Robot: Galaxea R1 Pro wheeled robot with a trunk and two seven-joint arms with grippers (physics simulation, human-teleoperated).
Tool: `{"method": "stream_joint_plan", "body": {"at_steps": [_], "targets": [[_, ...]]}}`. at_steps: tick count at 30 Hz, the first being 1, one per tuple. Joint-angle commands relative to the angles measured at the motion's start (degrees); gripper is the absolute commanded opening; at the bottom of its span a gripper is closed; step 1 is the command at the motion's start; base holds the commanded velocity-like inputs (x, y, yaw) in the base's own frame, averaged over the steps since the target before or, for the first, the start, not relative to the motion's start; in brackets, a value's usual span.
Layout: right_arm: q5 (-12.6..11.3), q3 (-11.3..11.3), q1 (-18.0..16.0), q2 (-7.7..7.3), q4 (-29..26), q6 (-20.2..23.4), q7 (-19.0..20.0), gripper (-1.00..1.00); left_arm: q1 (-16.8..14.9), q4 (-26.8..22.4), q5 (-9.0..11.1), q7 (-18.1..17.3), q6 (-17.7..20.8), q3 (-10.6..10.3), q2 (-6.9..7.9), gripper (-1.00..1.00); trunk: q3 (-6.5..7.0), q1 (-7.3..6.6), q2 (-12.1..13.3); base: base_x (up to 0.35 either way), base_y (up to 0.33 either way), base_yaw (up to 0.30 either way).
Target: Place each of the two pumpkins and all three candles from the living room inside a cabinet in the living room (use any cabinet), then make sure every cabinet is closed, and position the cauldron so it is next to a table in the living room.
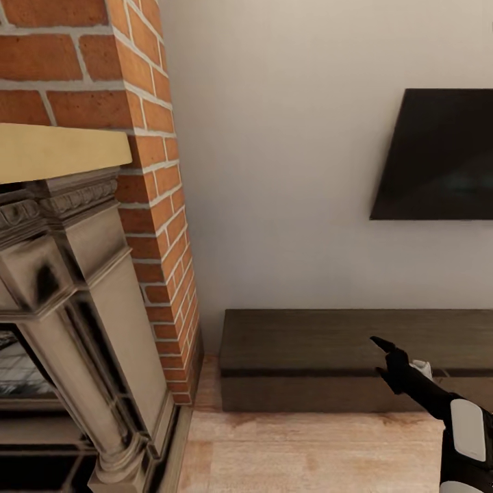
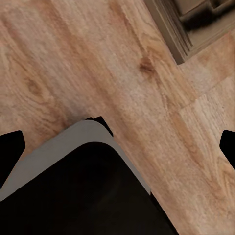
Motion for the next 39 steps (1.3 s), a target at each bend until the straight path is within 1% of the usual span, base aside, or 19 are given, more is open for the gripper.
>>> {"method": "stream_joint_plan", "body": {"at_steps": [1,2,6,7,11,12,18,25,27,28,29,30,32,34,35,36,37,38,39], "targets": [[-1.0,-0.4,0.1,1.04,-0.8,0.2,0.5,1.00,0.0,-0.3,0.4,0.5,-0.1,-0.2,0.04,1.00,-0.22,0.23,-0.4,0.000,0.000,-0.025],[-3.0,-0.6,0.5,2.04,-2.2,0.3,0.4,1.00,0.0,-0.6,0.2,0.9,0.0,-0.3,0.07,1.00,-0.40,0.45,-0.8,0.000,0.000,-0.010],[-5.2,-0.8,1.9,2.34,-3.0,2.2,0.4,1.00,0.0,-0.6,0.0,1.0,0.0,-0.4,0.01,1.00,-1.11,1.33,-2.4,0.000,0.000,-0.006],[-7.4,-0.9,2.8,2.36,-3.3,4.1,0.5,1.00,0.0,-0.6,0.0,1.1,0.0,-0.4,-0.01,1.00,-1.28,1.55,-2.8,0.000,0.000,-0.003],[-12.4,-1.0,3.8,2.24,-3.6,6.9,0.5,1.00,0.0,-0.3,-0.1,1.1,-0.1,-0.4,-0.07,1.00,-2.00,2.42,-4.5,0.000,0.000,-0.002],[-14.2,-1.0,4.1,2.19,-3.7,7.1,0.4,1.00,0.0,-0.2,0.0,1.1,-0.2,-0.4,-0.09,1.00,-2.18,2.64,-4.9,0.000,0.000,0.000],[-16.5,-0.9,4.5,2.22,-3.5,7.1,0.2,1.00,0.0,0.1,0.1,1.1,-0.3,-0.4,-0.12,1.00,-3.26,3.96,-7.3,0.000,0.000,0.000],[-17.1,-0.9,4.5,2.23,-2.1,7.1,0.1,1.00,0.1,-0.3,0.7,1.1,-0.1,-0.1,0.28,1.00,-4.51,5.50,-10.1,0.000,0.000,0.000],[-17.3,-1.0,4.5,2.21,-1.2,7.1,0.2,1.00,0.3,-2.7,1.3,1.1,1.2,0.6,0.59,1.00,-4.87,5.94,-10.9,0.000,0.000,0.000],[-17.3,-1.0,4.5,2.20,0.0,6.6,0.2,1.00,0.9,-5.8,2.3,1.1,4.1,2.1,0.87,1.00,-5.05,6.16,-11.3,0.000,0.000,0.000],[-17.4,-1.0,4.0,1.71,4.2,3.4,0.2,1.00,2.0,-14.2,4.6,1.1,16.3,9.7,0.86,1.00,-5.23,6.38,-11.7,0.000,0.000,0.000],[-17.4,-1.0,3.9,1.06,5.2,2.3,0.1,1.00,2.2,-17.1,5.2,1.0,20.9,14.1,0.55,1.00,-5.41,6.60,-12.1,0.000,0.000,0.000],[-17.2,-0.9,3.9,0.39,5.9,1.6,0.0,1.00,2.3,-20.0,5.6,0.8,24.9,19.0,-0.17,1.00,-5.77,7.04,-12.9,0.000,0.000,0.000],[-17.1,-0.8,3.8,-0.30,6.4,1.1,-0.2,1.00,2.4,-23.5,5.8,0.7,28.1,24.9,-2.05,1.00,-6.13,7.48,-13.7,0.000,0.000,0.000],[-17.1,-0.7,3.7,-0.94,6.7,0.8,-0.5,1.00,2.5,-27.2,5.7,0.5,30.4,30.8,-4.42,1.00,-6.31,7.70,-14.1,0.000,0.000,0.000],[-17.0,-0.7,3.6,-1.21,7.0,0.7,-0.9,1.00,2.5,-29.0,5.6,0.5,31.1,33.6,-5.75,1.00,-6.49,7.91,-14.5,0.000,0.000,0.000],[-17.1,-0.7,3.5,-1.65,7.9,0.6,-2.2,1.00,2.6,-31.9,5.5,0.3,32.3,38.3,-7.94,1.00,-6.67,8.13,-14.9,0.000,0.000,0.000],[-17.2,-0.7,3.5,-1.83,8.4,0.5,-2.8,1.00,2.6,-33.1,5.4,0.3,32.7,40.4,-8.73,1.00,-6.85,8.35,-15.3,0.000,0.000,0.000],[-17.3,-0.7,3.2,-2.12,9.4,0.3,-3.9,1.00,2.6,-34.9,5.4,-0.1,33.4,44.3,-9.87,1.00,-7.03,8.57,-15.7,0.000,0.000,0.000]]}}
